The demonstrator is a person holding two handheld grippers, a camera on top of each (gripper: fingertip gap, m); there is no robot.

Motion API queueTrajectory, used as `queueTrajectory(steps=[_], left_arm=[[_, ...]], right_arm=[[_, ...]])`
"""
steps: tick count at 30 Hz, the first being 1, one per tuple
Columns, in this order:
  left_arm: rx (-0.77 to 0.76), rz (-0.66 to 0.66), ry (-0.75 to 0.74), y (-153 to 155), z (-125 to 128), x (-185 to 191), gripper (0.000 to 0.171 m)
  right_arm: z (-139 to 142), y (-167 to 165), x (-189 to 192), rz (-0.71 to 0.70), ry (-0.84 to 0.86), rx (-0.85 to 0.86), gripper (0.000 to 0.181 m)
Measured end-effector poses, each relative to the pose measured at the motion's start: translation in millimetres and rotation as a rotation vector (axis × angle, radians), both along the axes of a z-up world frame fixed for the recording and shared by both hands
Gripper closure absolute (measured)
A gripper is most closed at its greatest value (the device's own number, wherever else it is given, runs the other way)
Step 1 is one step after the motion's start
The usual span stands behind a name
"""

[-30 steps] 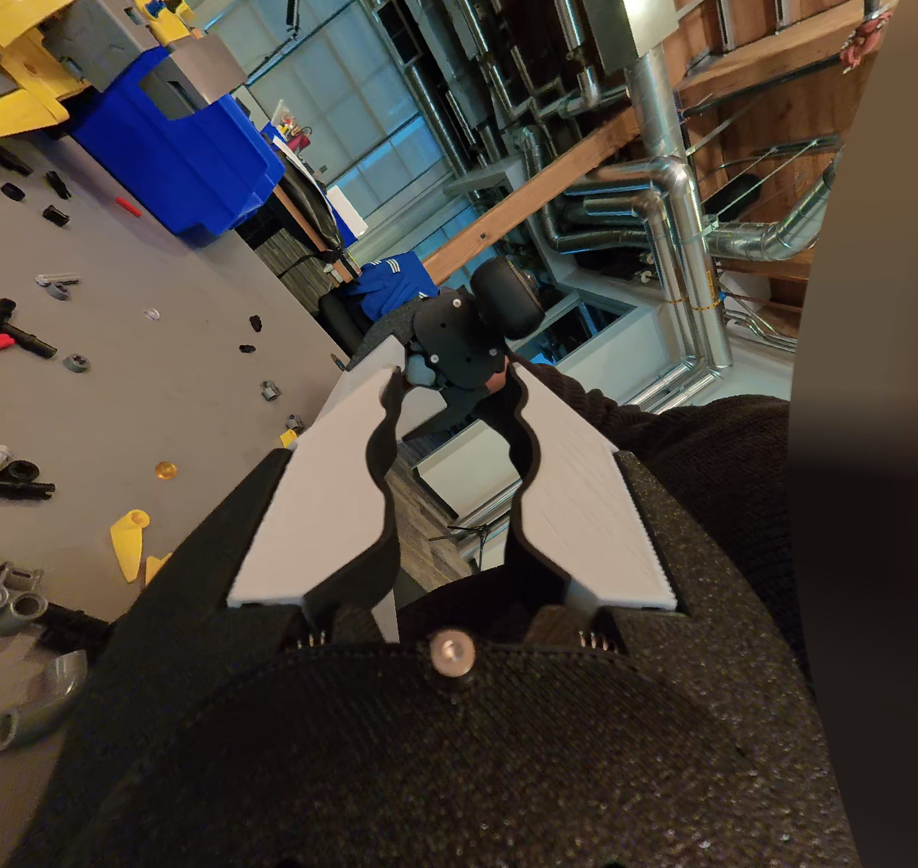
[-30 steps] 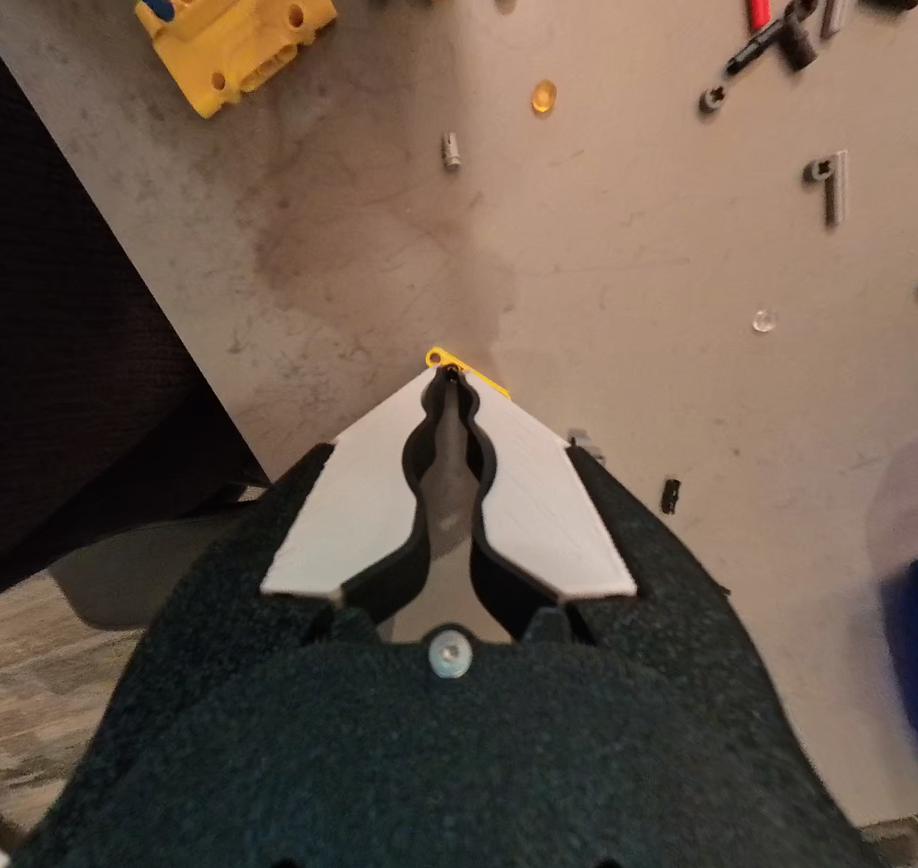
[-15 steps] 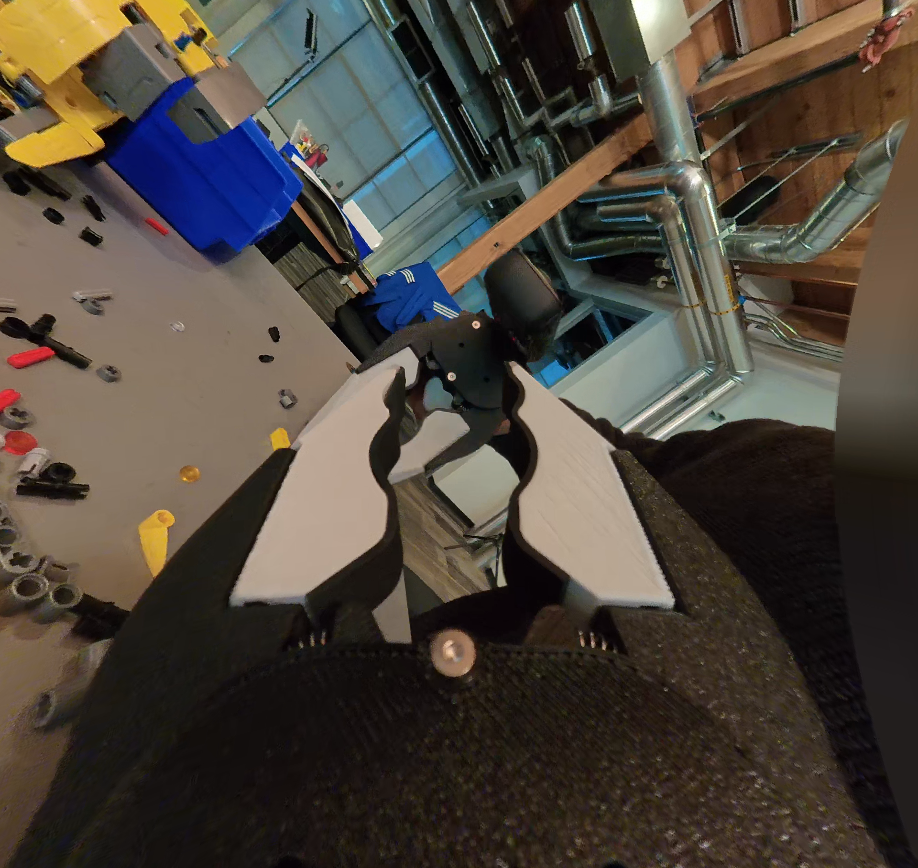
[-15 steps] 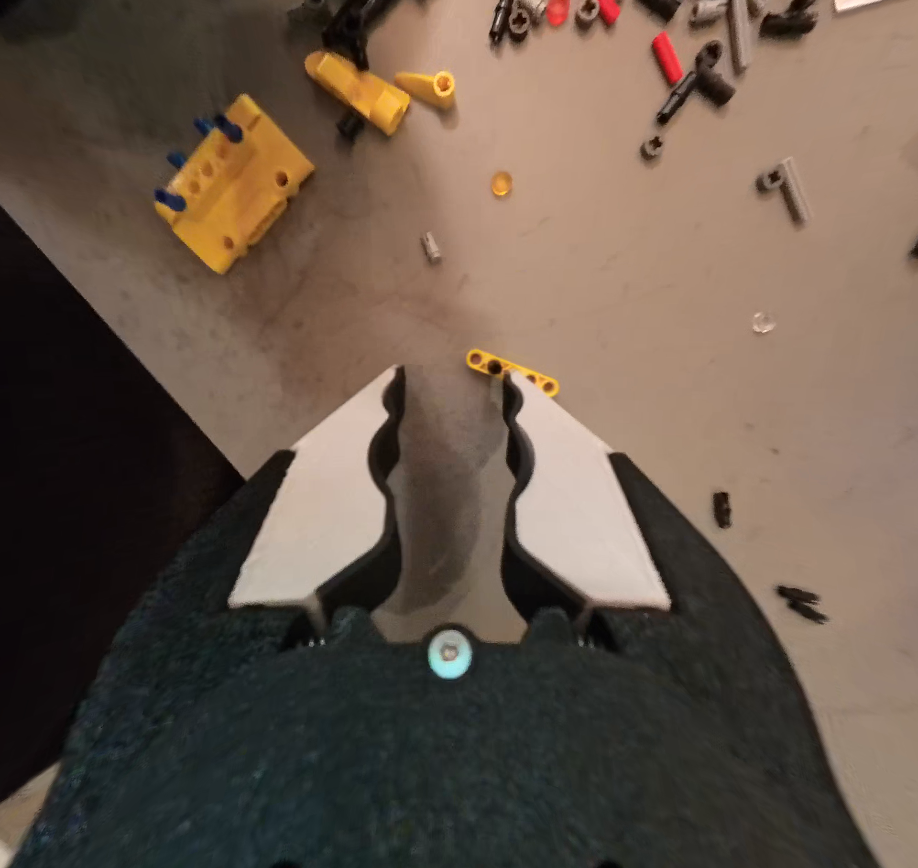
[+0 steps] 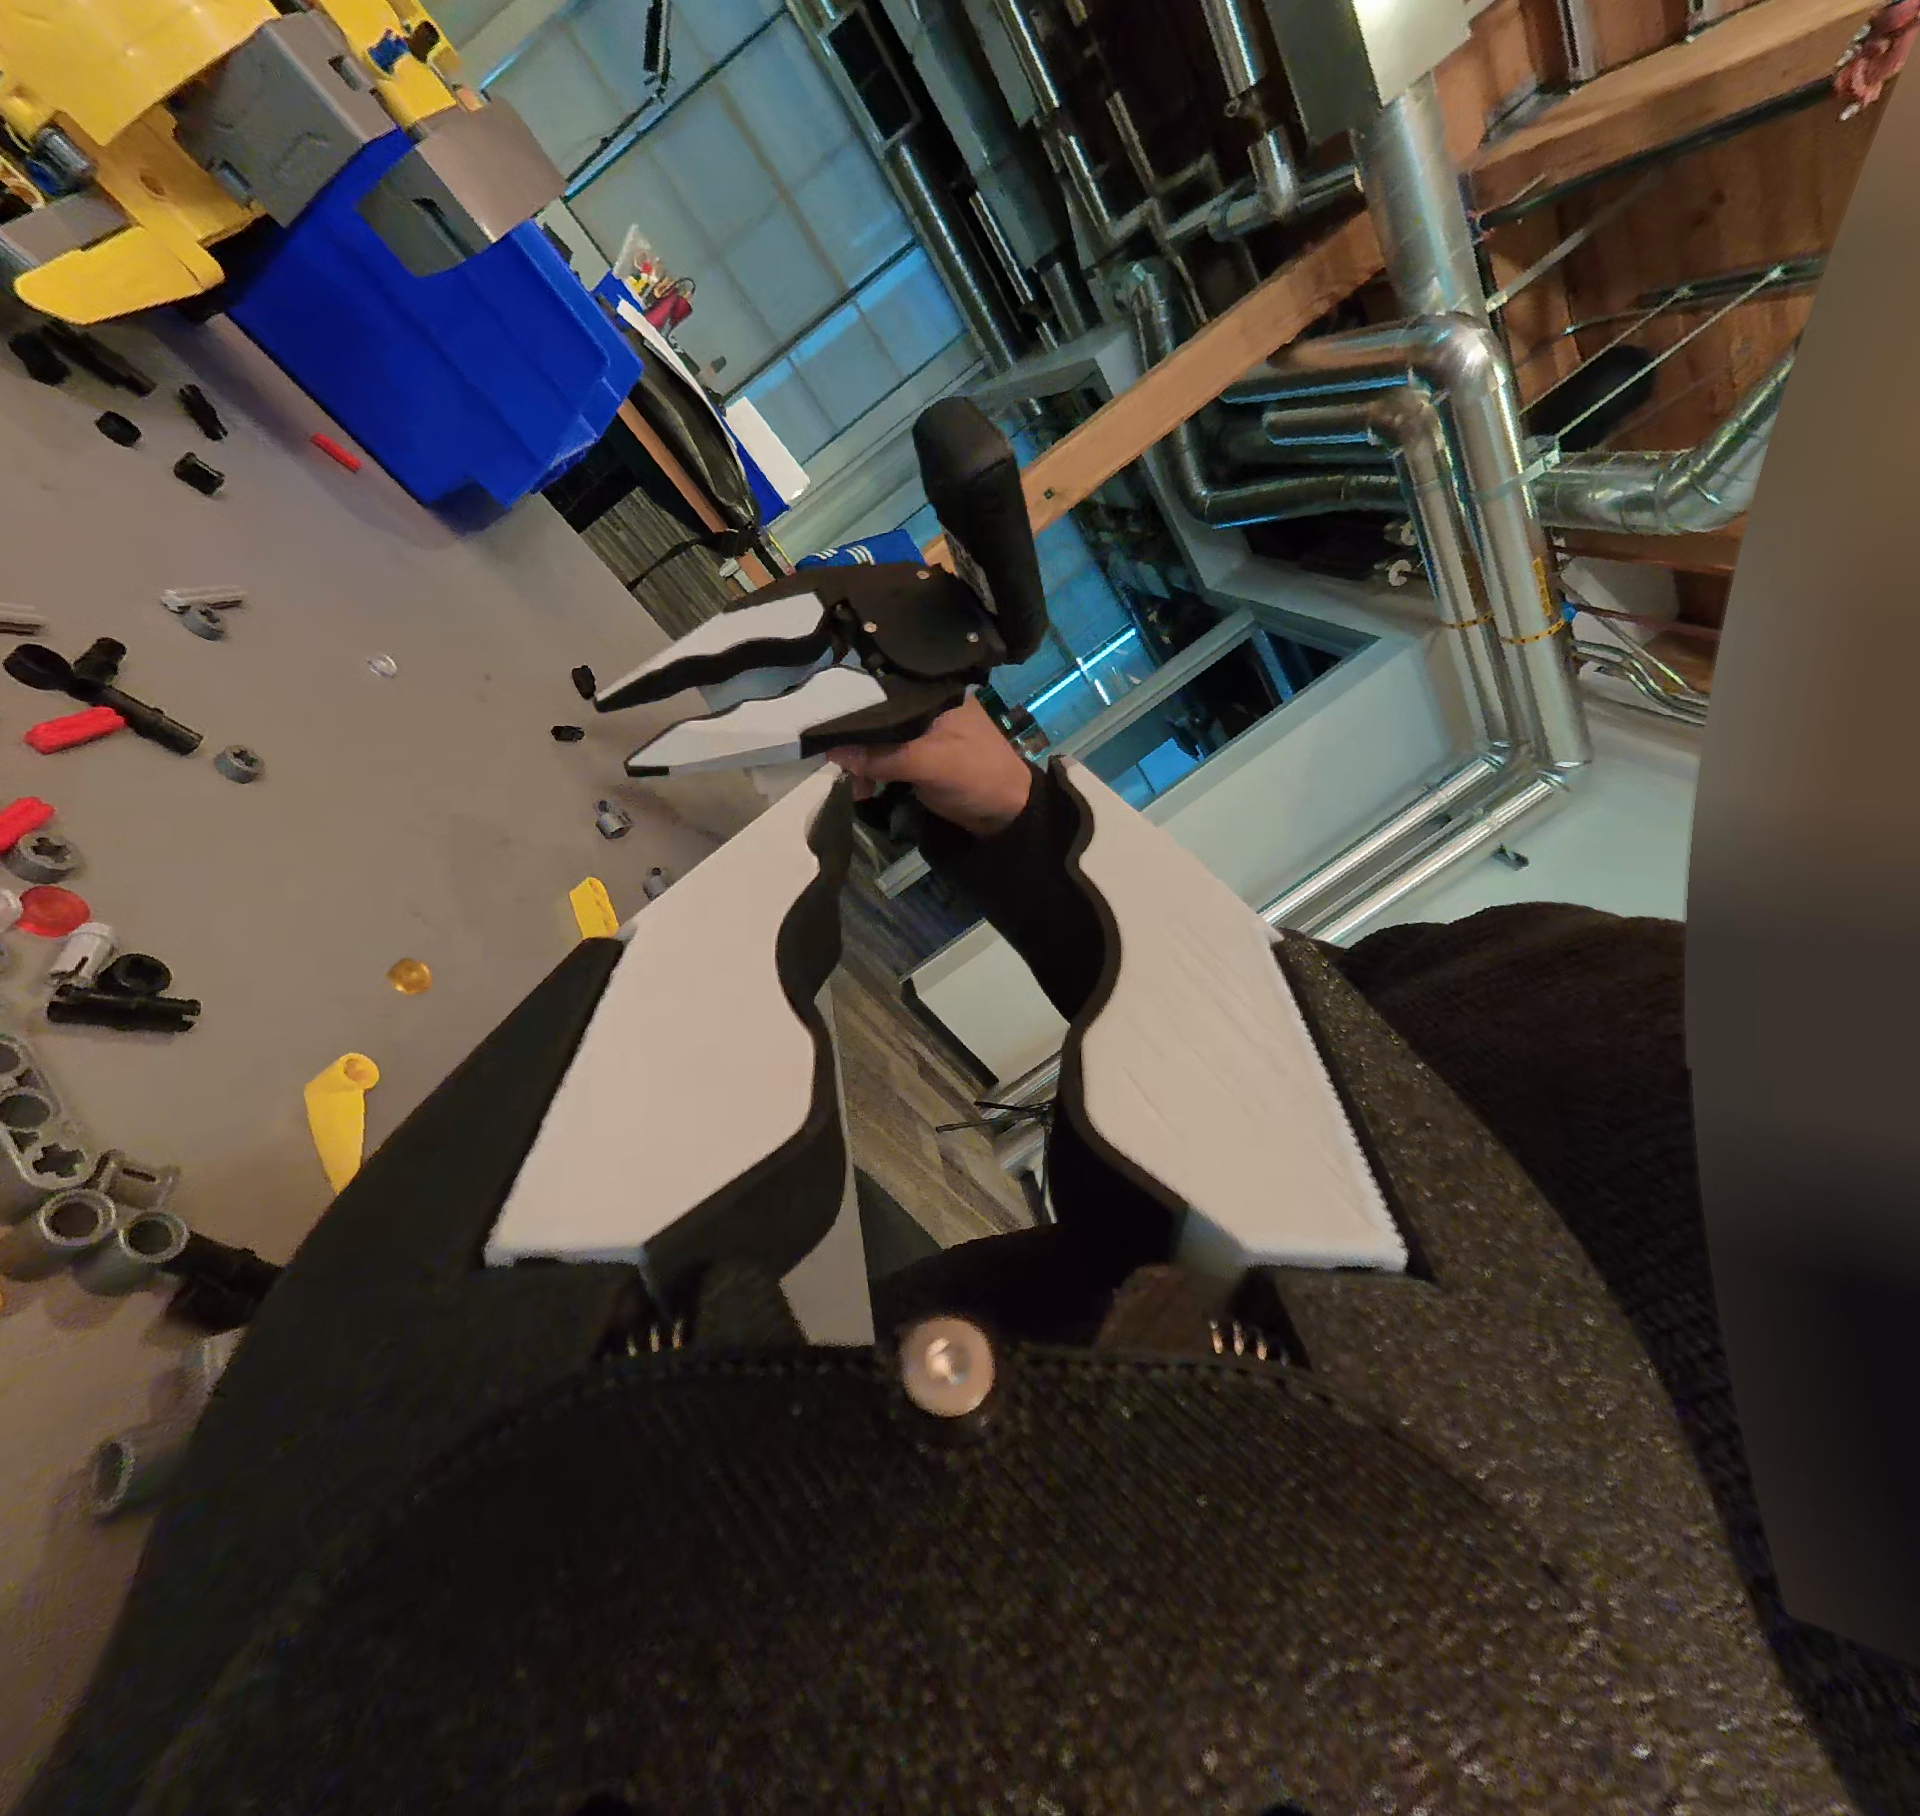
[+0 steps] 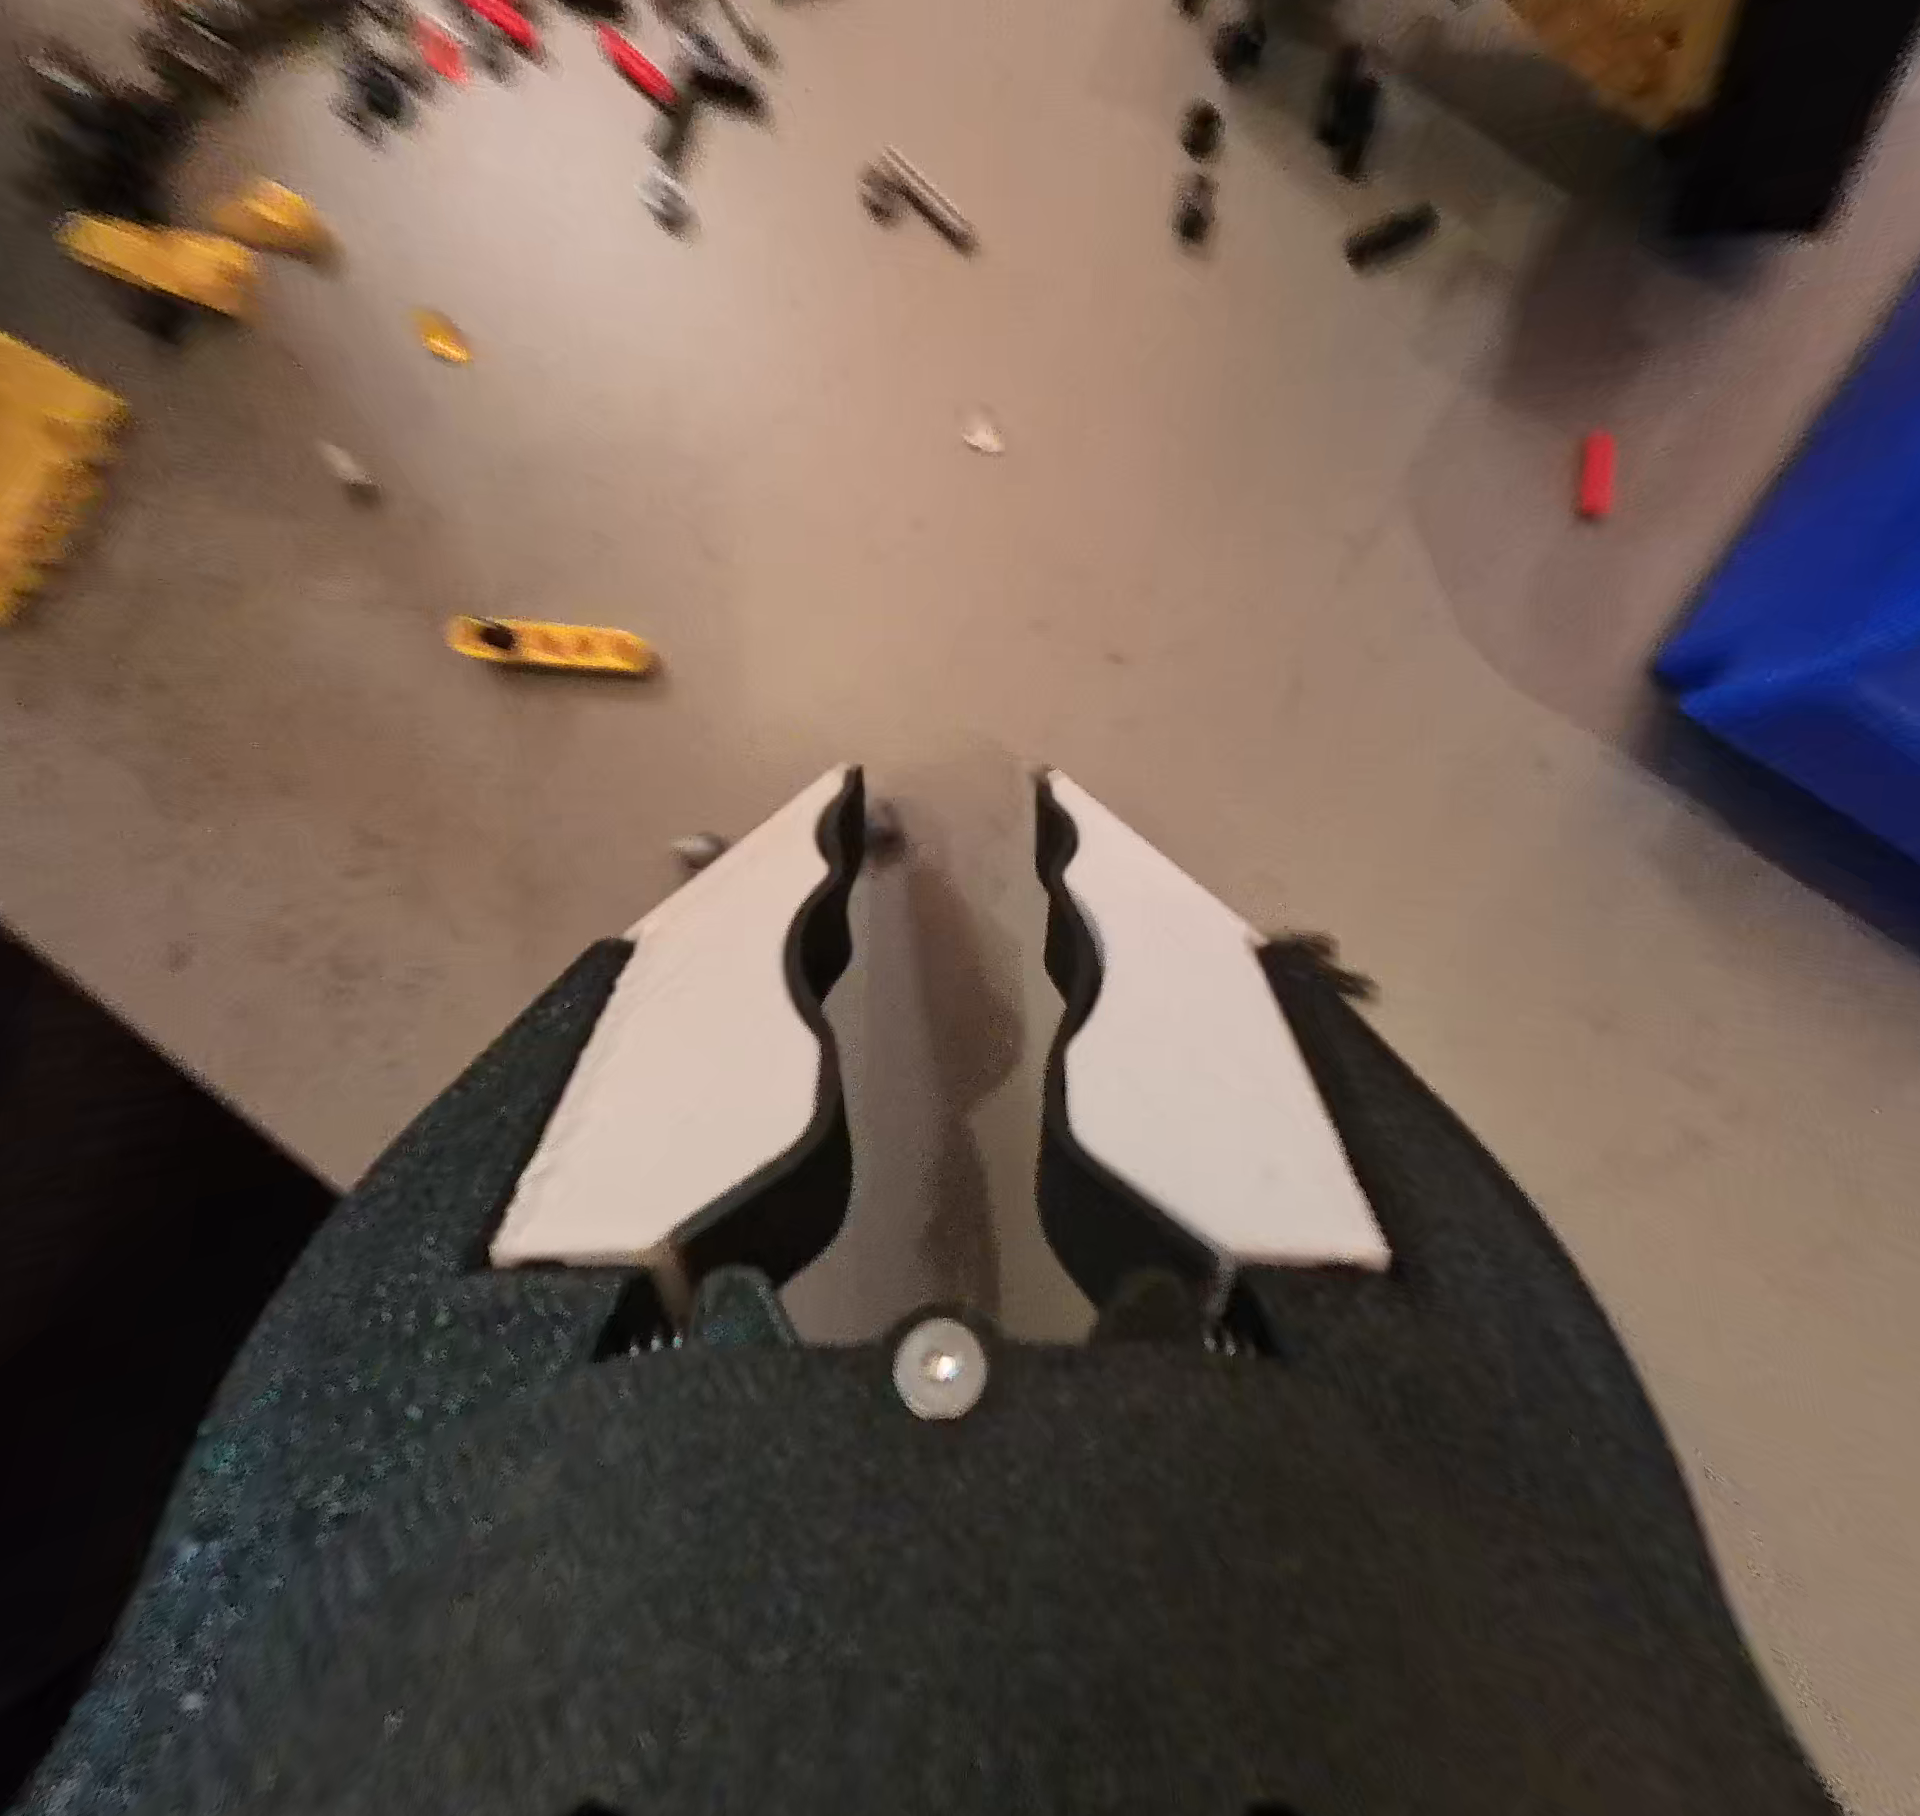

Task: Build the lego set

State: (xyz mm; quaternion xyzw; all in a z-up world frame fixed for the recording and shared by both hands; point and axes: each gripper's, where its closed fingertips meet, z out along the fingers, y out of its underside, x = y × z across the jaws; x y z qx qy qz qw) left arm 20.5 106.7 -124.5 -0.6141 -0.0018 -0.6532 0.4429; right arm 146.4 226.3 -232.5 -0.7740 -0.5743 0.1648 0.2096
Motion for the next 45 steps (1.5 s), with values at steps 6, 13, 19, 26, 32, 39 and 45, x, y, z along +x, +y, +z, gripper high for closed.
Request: queueTrajectory(steps=[6, 13, 19, 26, 32, 39, 45], left_arm=[[0.015, 0.007, 0.019, 0.5, -0.3, 1.3, 0.135], [0.009, -0.014, -0.006, -0.1, -1.4, 3.8, 0.133], [0.008, -0.018, -0.004, -0.1, -2.0, 4.8, 0.133], [0.009, -0.018, -0.011, -0.3, -1.1, 4.5, 0.133], [0.009, -0.006, -0.014, 0.7, -0.6, 2.6, 0.13], [0.0, 0.0, 0.029, 2.2, -5.2, 6.7, 0.129], [0.009, 0.01, 0.053, 2.6, -5.0, 9.5, 0.127]], right_arm=[[14.8, -69.7, -51.9, 0.303, 0.17, -0.115, 0.128], [-12.0, -85.6, -51.1, 0.406, 0.074, -0.143, 0.124], [-9.9, -103.0, -35.0, 0.405, 0.053, -0.181, 0.128], [10.1, -7.2, 1.4, 0.075, 0.033, 0.19, 0.141], [-2.3, 23.5, 20.7, -0.022, 0.012, 0.216, 0.157], [-15.7, 20.6, 9.7, 0.008, 0.063, 0.147, 0.164], [-8.4, 8.4, -2.5, 0.052, 0.127, 0.137, 0.178]])
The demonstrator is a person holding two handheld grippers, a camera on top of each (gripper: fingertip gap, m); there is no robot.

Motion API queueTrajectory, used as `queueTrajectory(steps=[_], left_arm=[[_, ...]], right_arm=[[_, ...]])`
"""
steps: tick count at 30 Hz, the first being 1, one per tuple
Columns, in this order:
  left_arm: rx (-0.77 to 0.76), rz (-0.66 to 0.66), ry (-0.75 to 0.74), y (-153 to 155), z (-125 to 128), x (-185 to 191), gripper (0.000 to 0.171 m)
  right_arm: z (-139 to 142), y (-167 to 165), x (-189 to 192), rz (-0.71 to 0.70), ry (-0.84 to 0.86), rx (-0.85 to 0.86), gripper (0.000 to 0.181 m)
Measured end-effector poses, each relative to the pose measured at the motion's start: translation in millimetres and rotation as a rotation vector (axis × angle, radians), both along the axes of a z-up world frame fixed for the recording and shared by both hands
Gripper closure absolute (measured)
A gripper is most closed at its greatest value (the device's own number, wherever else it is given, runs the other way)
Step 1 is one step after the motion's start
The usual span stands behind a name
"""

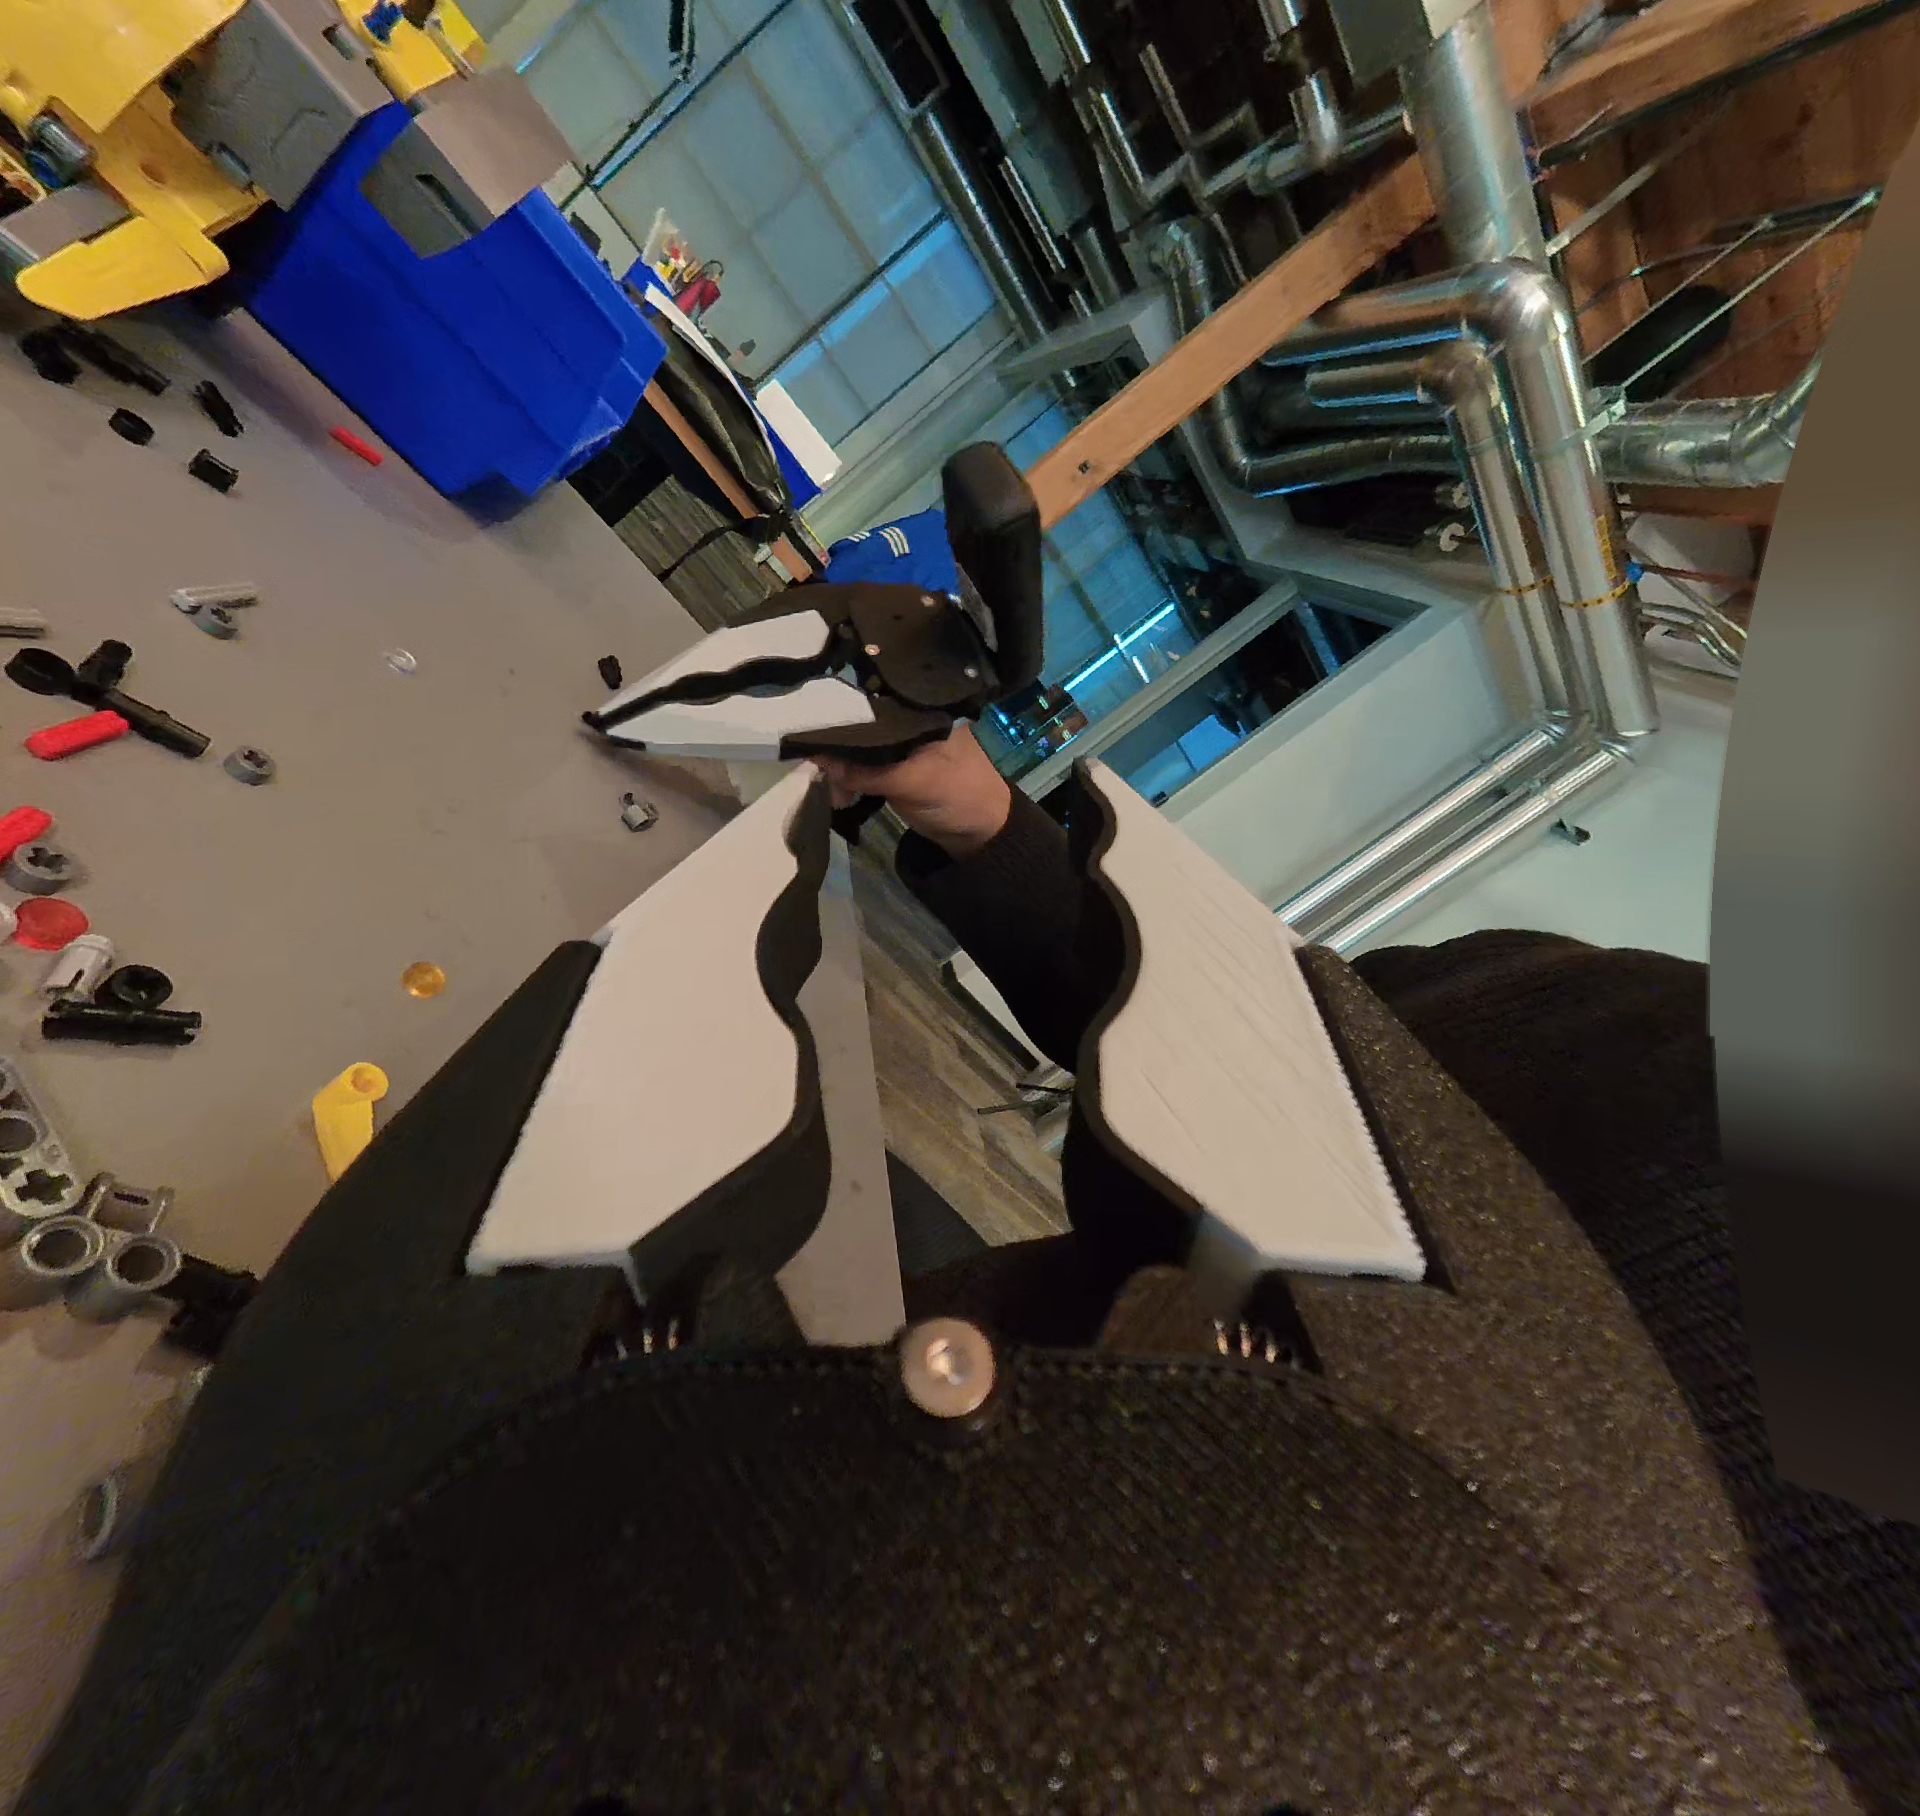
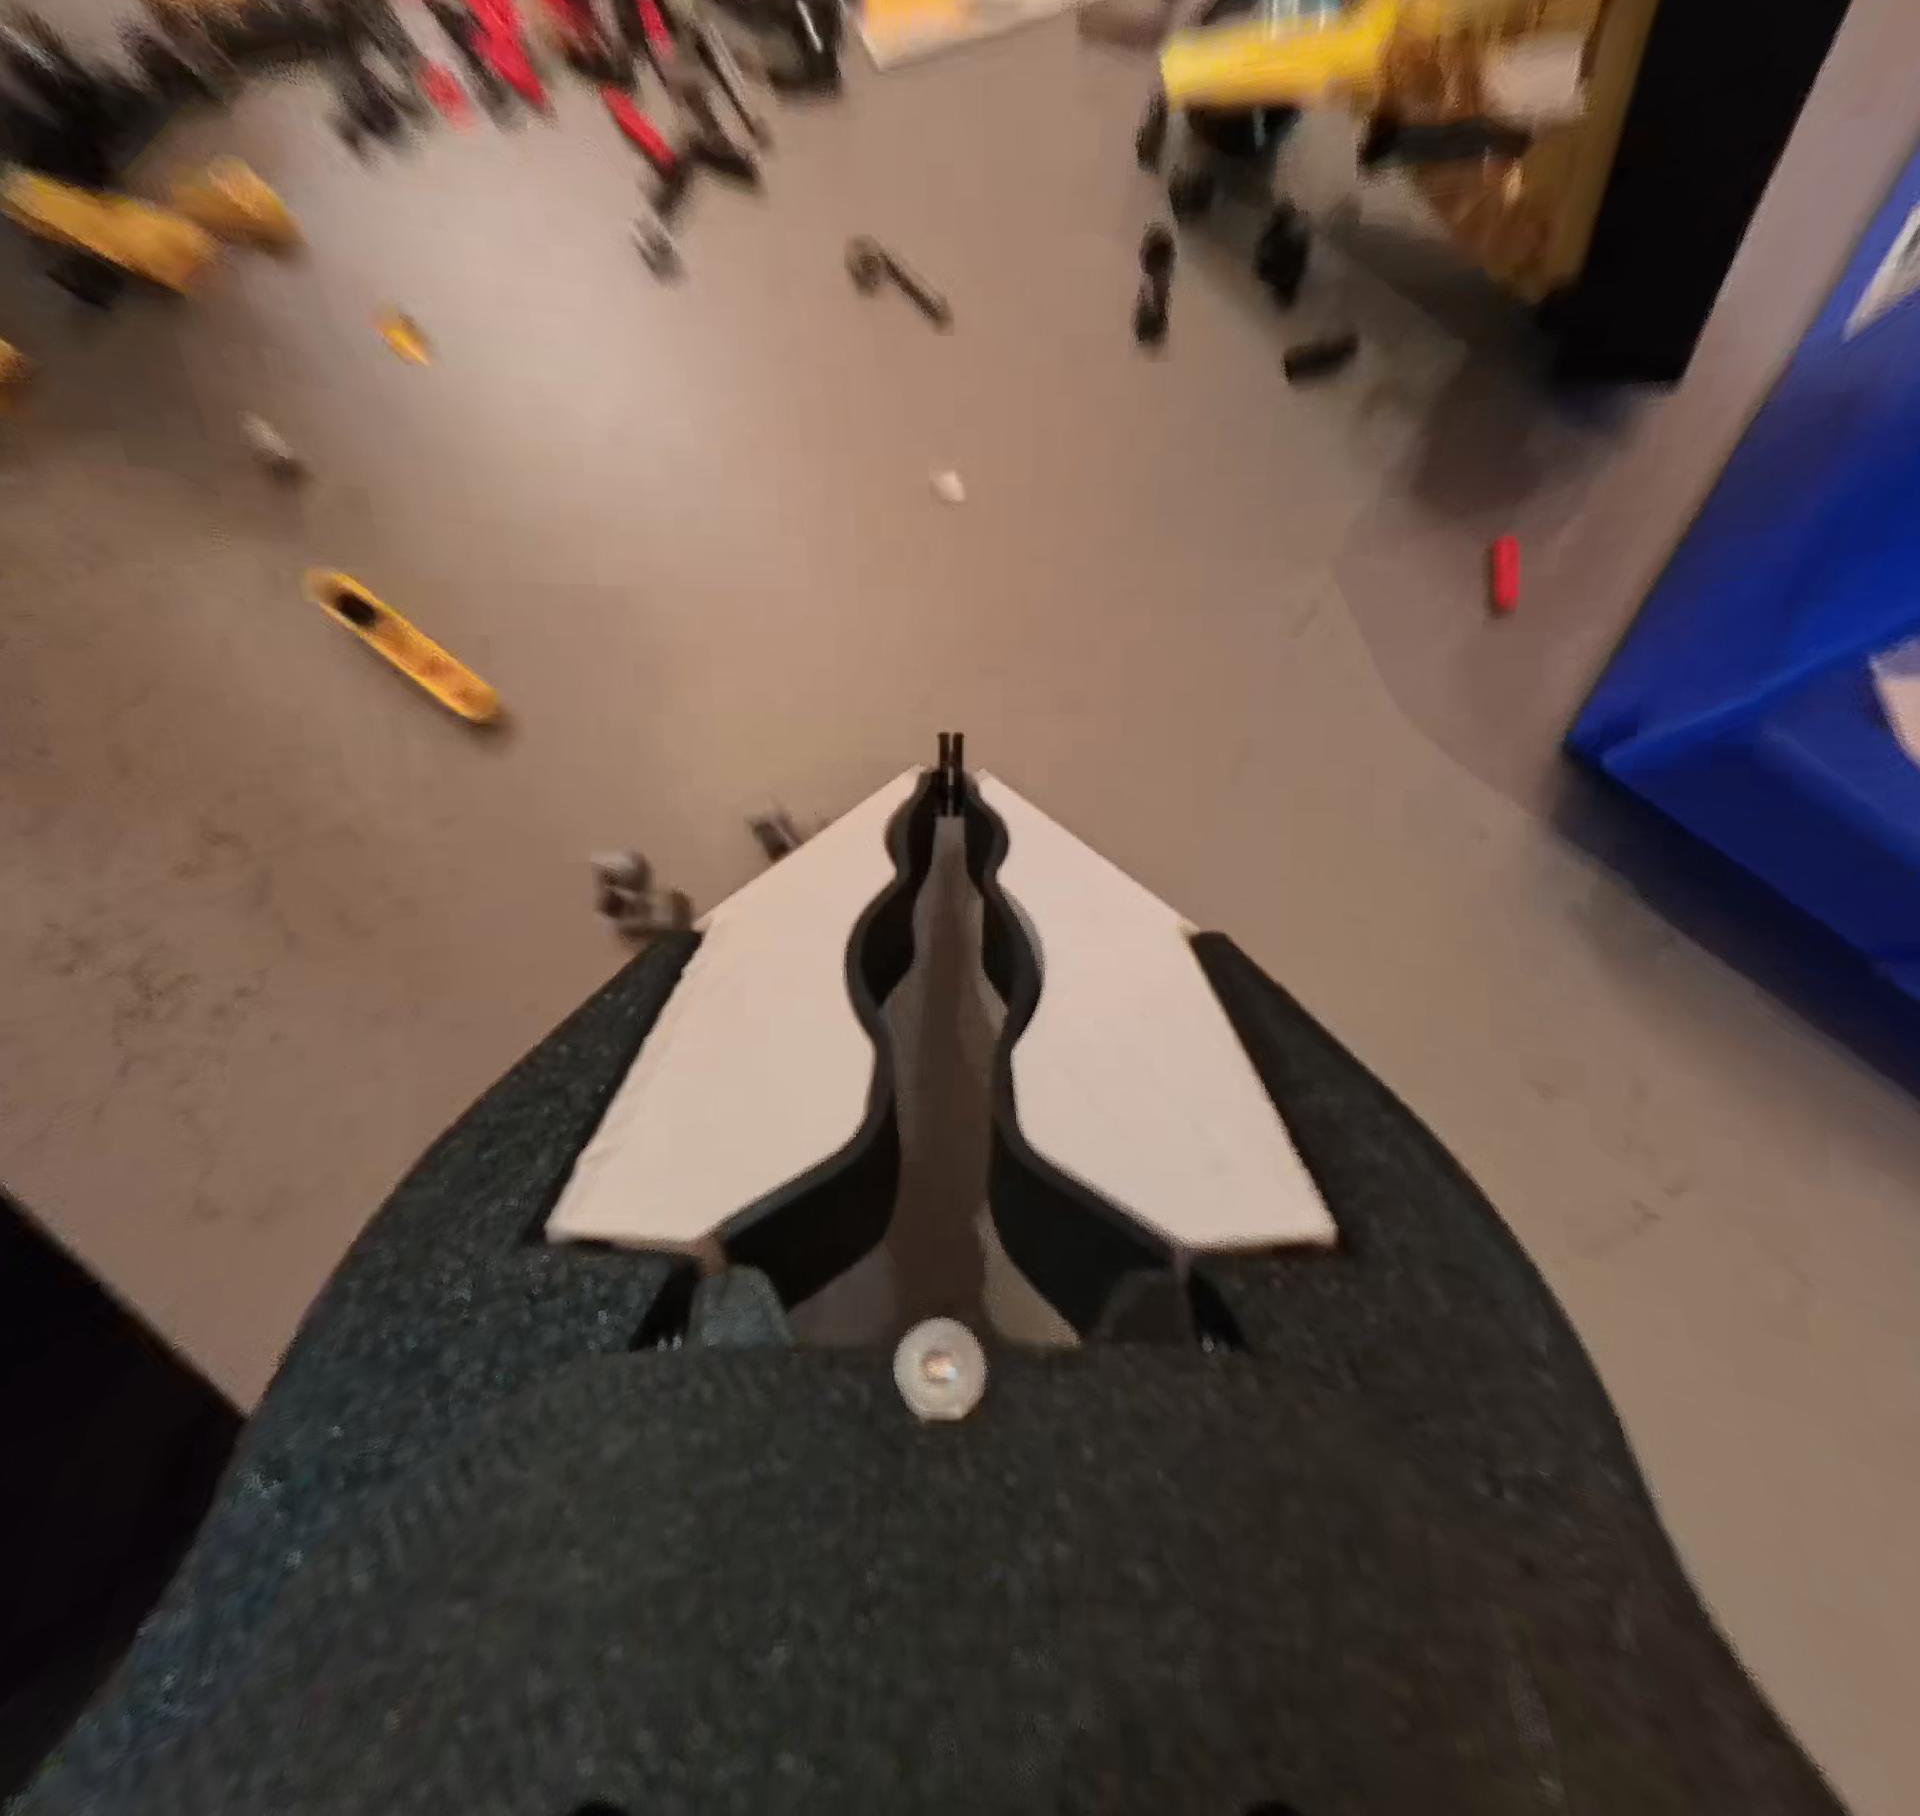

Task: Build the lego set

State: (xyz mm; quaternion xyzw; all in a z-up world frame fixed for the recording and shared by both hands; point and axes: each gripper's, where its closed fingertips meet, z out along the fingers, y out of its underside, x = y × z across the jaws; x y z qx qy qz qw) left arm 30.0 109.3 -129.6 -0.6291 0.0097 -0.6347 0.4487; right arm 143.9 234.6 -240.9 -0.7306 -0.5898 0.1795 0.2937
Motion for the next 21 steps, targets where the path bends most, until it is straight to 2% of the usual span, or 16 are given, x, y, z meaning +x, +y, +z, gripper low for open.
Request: queueTrajectory(steps=[4, 7, 10, 13, 16, 20, 21], left_arm=[[0.009, 0.033, -0.012, 2.4, 2.1, -4.9, 0.124], [-0.006, 0.063, 0.012, 6.0, -1.9, -5.3, 0.117], [-0.003, 0.072, 0.073, 6.1, -6.4, -0.2, 0.113], [0.011, 0.066, 0.134, 4.1, -9.8, 6.2, 0.123], [0.032, 0.025, 0.111, -1.5, -5.2, 9.8, 0.137], [0.035, -0.034, 0.049, -7.3, 0.2, 13.6, 0.141], [0.033, -0.046, 0.055, -8.4, -0.7, 15.7, 0.147]], right_arm=[[63.5, -40.9, -42.7, 0.127, 0.285, 0.03, 0.178], [100.0, -80.0, -68.9, 0.255, 0.35, 0.175, 0.178], [108.7, -109.7, -87.5, 0.325, 0.298, 0.302, 0.178], [113.0, -128.2, -98.6, 0.384, 0.261, 0.435, 0.177], [112.6, -131.4, -102.2, 0.411, 0.207, 0.557, 0.177], [108.9, -133.5, -104.5, 0.433, 0.169, 0.614, 0.177], [110.0, -134.4, -105.2, 0.44, 0.174, 0.622, 0.177]])
